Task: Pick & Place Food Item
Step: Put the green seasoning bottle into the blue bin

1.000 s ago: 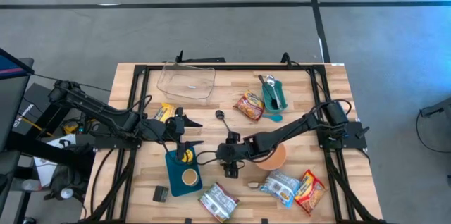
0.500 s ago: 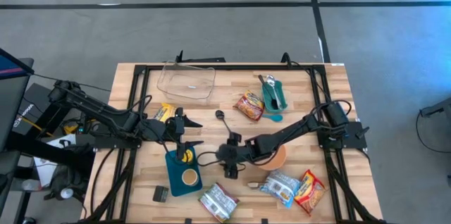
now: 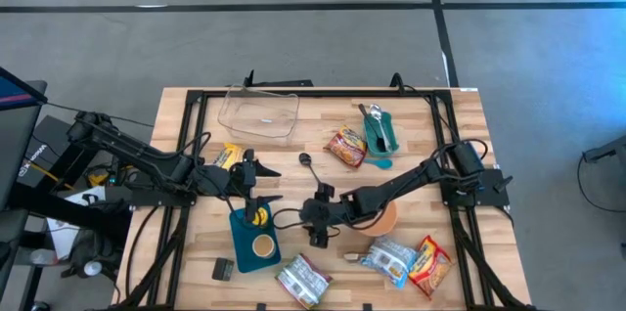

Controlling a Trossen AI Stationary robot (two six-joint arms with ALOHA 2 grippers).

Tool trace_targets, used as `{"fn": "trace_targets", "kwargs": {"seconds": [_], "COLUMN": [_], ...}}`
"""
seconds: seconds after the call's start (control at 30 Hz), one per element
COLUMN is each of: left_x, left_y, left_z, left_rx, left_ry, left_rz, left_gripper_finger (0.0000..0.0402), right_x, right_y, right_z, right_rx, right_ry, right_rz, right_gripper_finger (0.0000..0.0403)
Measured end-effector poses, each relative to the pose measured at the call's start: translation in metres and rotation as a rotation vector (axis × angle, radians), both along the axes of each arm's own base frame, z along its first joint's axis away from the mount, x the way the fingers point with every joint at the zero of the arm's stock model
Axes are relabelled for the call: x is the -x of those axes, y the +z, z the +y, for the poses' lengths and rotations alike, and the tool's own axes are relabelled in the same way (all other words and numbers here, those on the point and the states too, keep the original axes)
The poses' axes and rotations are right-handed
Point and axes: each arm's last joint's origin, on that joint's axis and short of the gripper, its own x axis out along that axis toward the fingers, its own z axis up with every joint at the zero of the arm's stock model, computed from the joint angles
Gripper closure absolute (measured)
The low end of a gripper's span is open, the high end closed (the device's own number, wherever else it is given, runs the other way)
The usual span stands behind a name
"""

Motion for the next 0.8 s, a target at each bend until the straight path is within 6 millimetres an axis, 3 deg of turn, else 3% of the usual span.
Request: {"fn": "trace_targets", "kwargs": {"seconds": [0.2, 0.8], "left_x": [0.0, 0.0], "left_y": [0.0, 0.0], "left_z": [0.0, 0.0], "left_rx": [0.0, 0.009], "left_ry": [0.0, 0.001], "left_rz": [0.0, -0.001], "left_gripper_finger": [0.0128, 0.0128], "right_x": [0.01, 0.008], "right_y": [-0.017, -0.014], "right_z": [-0.001, 0.004], "right_rx": [-0.02, -0.002], "right_ry": [-0.038, -0.033], "right_rz": [-0.028, -0.082], "right_gripper_finger": [0.0111, 0.0123]}}
